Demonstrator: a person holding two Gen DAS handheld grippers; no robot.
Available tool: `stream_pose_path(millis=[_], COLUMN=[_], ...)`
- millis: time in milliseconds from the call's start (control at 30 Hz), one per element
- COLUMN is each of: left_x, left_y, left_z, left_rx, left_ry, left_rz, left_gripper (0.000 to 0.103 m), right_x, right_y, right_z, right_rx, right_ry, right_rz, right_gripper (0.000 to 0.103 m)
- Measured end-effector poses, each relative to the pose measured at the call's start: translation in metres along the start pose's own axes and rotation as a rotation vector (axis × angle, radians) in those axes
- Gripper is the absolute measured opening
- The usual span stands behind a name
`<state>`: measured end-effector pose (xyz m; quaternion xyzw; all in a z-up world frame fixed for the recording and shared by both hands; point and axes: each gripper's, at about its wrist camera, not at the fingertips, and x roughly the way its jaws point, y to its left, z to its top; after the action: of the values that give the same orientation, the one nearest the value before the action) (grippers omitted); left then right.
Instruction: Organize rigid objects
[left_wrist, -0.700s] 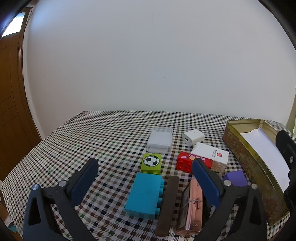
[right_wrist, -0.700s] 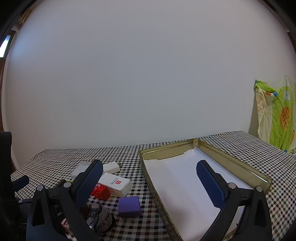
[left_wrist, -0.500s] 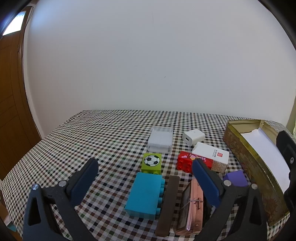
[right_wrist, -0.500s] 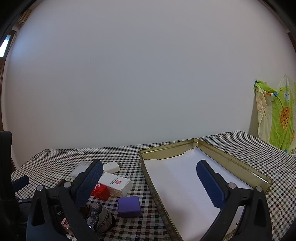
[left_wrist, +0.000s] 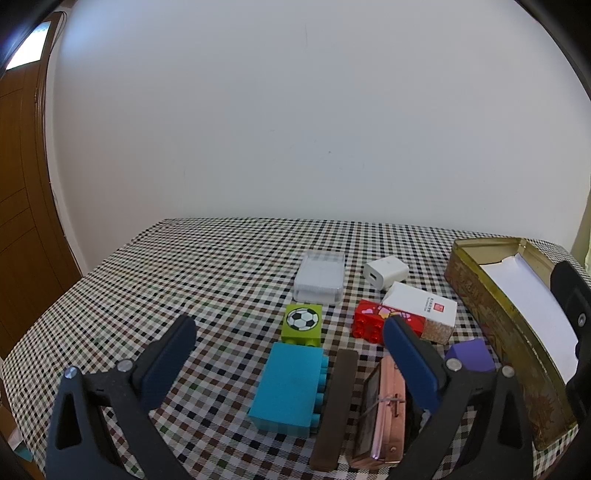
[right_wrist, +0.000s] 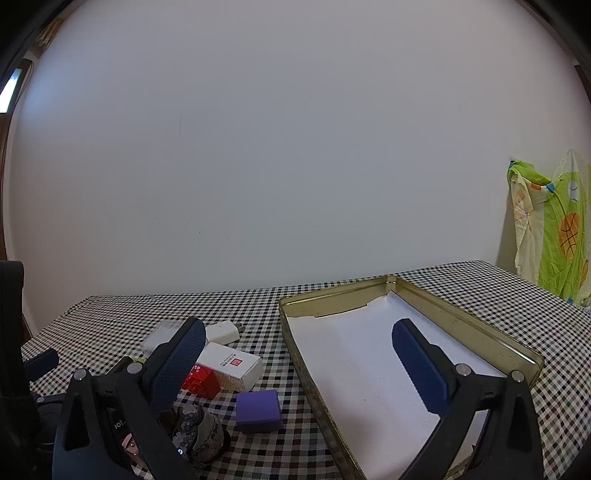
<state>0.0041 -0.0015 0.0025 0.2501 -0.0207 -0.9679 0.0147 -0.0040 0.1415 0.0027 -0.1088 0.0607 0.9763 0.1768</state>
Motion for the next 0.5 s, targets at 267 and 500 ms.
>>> stream_pose_path(millis=[267, 500], left_x=[0.0009, 0.001], left_y=[0.0009, 0.0012], left_z=[-0.0003, -0.0006], left_rx=[-0.002, -0.004], left_ry=[0.002, 0.003], left_rz=[0.0, 0.001], left_gripper=[0.102, 0.102], right_x=[0.0005, 0.0003], right_y=[0.0008, 0.001], right_z=[-0.0002, -0.0001], right_rx=[-0.001, -0.002], right_ry=[0.001, 0.002], right_rz=[-0.002, -0.002], right_gripper=[0.102, 0.102])
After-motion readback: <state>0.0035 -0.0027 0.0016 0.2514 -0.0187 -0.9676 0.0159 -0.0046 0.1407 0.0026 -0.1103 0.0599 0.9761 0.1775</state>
